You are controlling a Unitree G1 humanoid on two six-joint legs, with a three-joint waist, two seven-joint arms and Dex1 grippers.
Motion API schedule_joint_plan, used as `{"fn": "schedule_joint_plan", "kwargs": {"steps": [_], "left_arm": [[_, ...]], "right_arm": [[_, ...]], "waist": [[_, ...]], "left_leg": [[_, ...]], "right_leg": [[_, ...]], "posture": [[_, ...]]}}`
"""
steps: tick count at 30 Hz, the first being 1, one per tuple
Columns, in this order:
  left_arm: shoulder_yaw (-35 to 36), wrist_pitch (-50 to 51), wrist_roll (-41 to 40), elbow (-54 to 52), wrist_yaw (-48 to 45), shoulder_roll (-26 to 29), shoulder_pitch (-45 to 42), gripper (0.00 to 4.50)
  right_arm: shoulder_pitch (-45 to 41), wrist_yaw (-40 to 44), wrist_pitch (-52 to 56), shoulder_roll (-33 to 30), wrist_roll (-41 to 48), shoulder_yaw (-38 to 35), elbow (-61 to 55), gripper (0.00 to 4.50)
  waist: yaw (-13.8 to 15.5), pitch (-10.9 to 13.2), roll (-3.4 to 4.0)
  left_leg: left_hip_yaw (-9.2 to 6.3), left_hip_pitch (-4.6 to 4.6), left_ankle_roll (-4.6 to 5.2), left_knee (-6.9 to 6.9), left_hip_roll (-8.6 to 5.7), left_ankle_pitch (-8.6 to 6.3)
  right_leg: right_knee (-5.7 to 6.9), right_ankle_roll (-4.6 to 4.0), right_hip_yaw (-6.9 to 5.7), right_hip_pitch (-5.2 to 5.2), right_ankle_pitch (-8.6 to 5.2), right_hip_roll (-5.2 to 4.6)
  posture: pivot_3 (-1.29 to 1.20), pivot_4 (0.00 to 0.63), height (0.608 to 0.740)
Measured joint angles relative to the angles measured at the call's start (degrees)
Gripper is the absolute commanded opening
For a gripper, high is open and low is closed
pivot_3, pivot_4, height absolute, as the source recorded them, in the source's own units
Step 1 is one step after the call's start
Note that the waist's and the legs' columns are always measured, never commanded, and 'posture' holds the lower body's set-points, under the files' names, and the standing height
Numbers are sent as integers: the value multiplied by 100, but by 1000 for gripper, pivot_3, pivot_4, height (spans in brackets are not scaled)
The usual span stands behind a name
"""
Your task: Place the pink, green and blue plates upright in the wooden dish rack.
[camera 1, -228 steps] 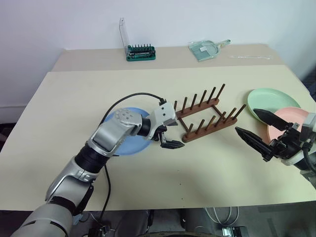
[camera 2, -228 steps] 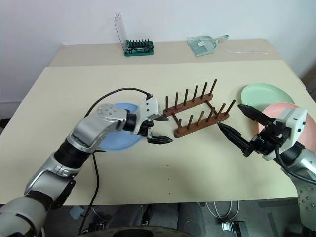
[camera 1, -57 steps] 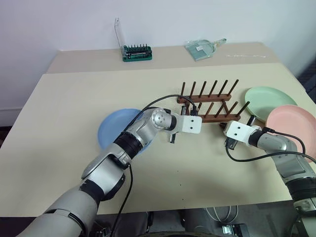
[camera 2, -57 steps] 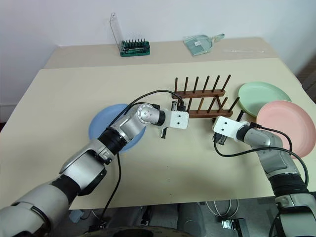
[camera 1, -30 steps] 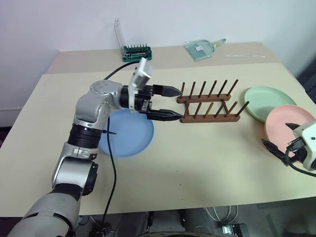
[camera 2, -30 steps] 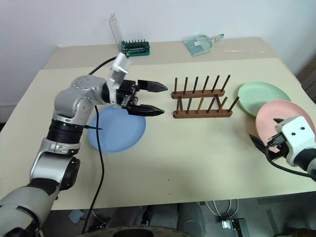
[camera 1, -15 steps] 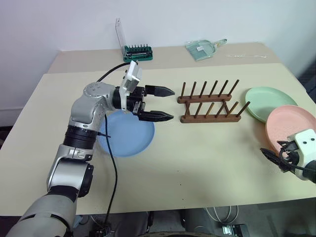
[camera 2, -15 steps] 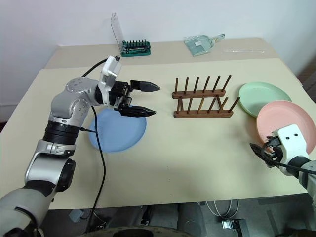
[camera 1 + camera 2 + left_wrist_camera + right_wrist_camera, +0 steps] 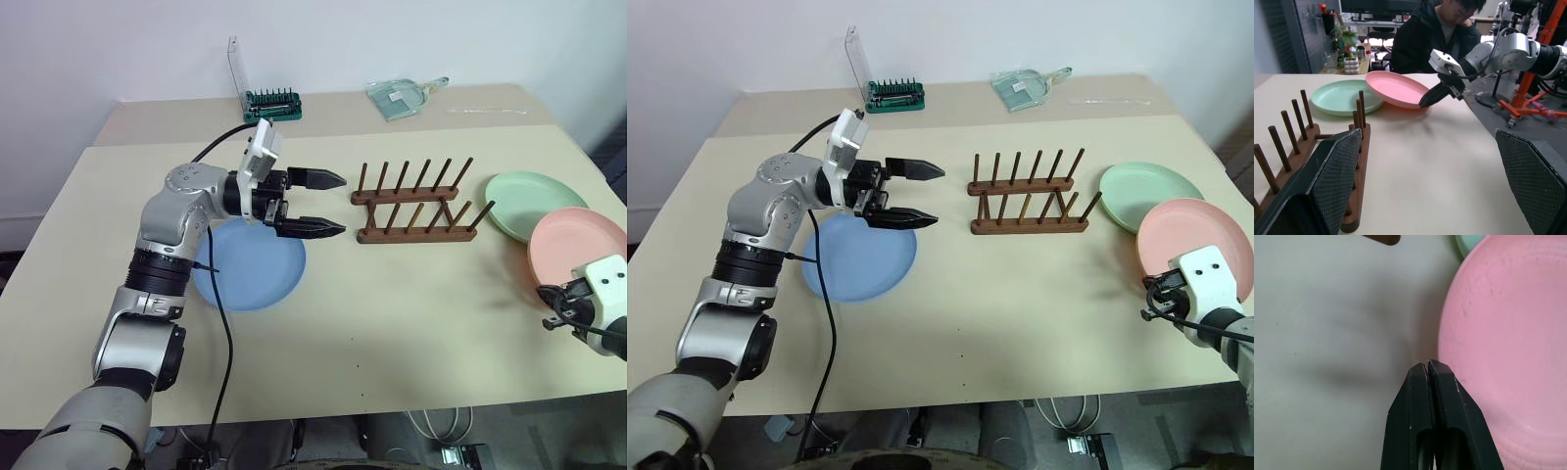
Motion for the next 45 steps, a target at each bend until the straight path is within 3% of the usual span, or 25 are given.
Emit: {"fn": "schedule_joint_plan", "kwargs": {"steps": [1, 4, 8, 17, 21, 23, 27, 37, 45], "left_arm": [[0, 6, 0, 0, -3, 3, 0, 4500], [0, 34, -4, 4, -10, 11, 0, 4500], [-1, 121, -72, 3, -23, 9, -1, 4500], [2, 180, -113, 20, -14, 19, -9, 4500], [0, 174, -110, 20, -6, 17, -10, 4500], [0, 174, -109, 20, -4, 21, -10, 4500], [0, 163, -103, 22, 12, 32, -10, 4500], [0, 129, -93, 50, 97, 34, -11, 4500], [1, 27, -68, 192, 103, -1, -84, 4500]], "right_arm": [[0, 41, 0, -1, 26, -3, -8, 35], [-137, 295, 68, 10, 470, -142, -157, 843], [-465, 290, 112, -11, 787, -514, -438, 2826], [53, 98, -314, -214, -175, -46, 280, 2826], [-13, 104, -349, -113, -194, 93, 461, 2826], [-59, 128, -366, -104, -167, 218, 518, 2066], [-263, 129, -368, -40, -157, 303, 613, 47], [-444, 229, -370, -273, -123, 179, 518, 47], [-941, 522, 308, -642, 563, -428, -82, 47]], "waist": [[0, 0, 0], [-15, 0, 0], [2, 0, -2], [-8, 2, -4], [-14, 1, -2], [-6, 1, -2], [-5, 1, -2], [-5, 1, -2], [-3, 2, -4]], "left_leg": [[0, 0, 0, 0, 0, 0], [1, 1, 0, 0, 0, 0], [-1, 1, 0, 0, 2, 0], [0, 0, 2, 0, 0, -1], [2, 1, 1, 0, 1, -1], [2, 1, 1, 0, 1, 0], [2, 0, 1, 0, 1, 0], [2, 0, 0, 0, 0, 0], [2, -2, 1, 0, 1, -1]], "right_leg": [[0, 0, 0, 0, 0, 0], [0, 0, 0, 0, 0, 0], [0, 0, -1, 1, 0, 1], [-1, 0, -2, 0, 0, 0], [0, 0, 1, 0, 0, 0], [0, 0, 1, 1, 0, 0], [-1, -1, 1, 0, 1, 0], [-1, -1, 0, -1, 1, 0], [-3, 0, 0, 0, 1, 0]], "posture": [[0, 150, 740], [0, 150, 740], [0, 150, 740], [0, 150, 740], [0, 150, 740], [0, 150, 740], [0, 150, 740], [0, 150, 740], [0, 150, 740]]}}
